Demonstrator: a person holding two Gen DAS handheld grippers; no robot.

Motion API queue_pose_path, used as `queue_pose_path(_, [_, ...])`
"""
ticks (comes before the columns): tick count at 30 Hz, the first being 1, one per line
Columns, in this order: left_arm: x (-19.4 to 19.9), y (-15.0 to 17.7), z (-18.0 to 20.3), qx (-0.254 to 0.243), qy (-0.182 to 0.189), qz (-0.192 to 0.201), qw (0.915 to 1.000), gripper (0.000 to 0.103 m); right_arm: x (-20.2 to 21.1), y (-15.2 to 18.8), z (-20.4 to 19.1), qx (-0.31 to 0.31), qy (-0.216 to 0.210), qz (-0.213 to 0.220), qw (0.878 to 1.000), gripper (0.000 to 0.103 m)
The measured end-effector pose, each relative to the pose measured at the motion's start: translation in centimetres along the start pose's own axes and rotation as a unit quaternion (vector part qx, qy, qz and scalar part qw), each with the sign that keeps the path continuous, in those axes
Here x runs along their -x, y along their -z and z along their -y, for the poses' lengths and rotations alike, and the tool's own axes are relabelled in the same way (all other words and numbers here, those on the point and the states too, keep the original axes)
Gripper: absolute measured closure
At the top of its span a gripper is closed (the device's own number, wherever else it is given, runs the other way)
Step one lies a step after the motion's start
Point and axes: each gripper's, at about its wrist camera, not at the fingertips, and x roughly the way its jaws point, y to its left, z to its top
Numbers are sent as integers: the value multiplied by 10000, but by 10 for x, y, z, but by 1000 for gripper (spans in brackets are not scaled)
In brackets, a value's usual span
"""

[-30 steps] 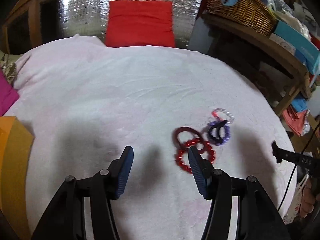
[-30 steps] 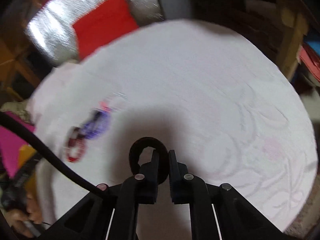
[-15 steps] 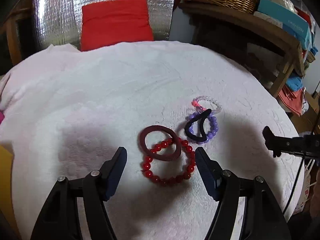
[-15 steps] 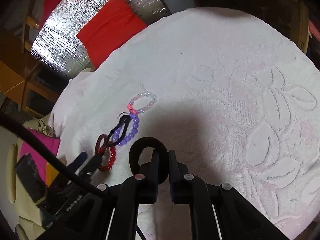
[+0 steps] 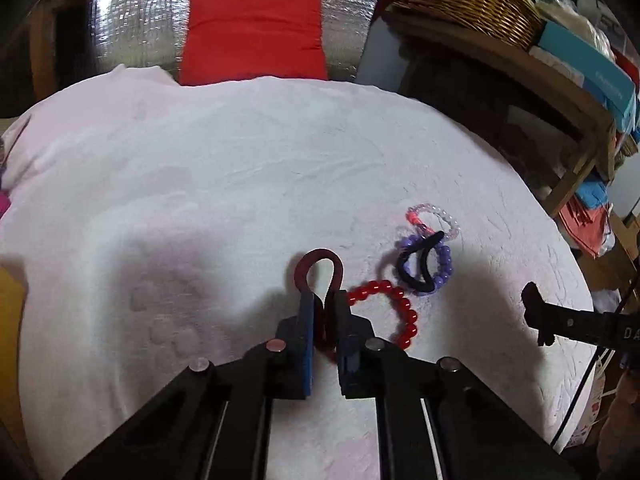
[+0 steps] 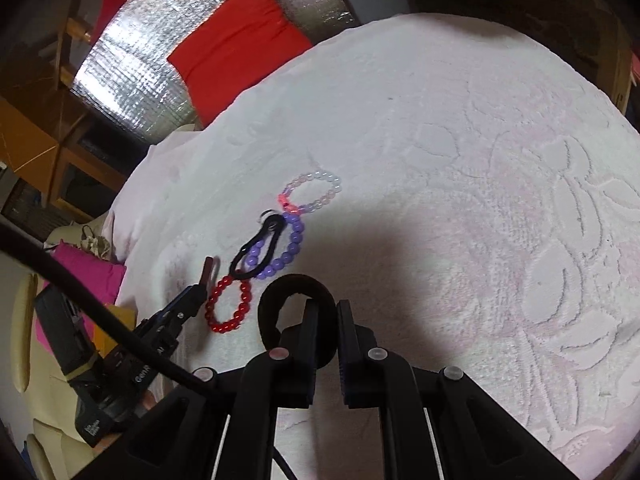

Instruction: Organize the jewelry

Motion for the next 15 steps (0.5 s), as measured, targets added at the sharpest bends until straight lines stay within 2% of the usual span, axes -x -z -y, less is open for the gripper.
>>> queue_pose_path(8, [22,13,-17,29,-226,-11,9997,93,-12,13,-26,382,25,-131,9992,94])
queue_pose_path(15, [32,33,-28,-203,-539,-129,9983,93,-41,30,-49,1033,551,-434,9922,93])
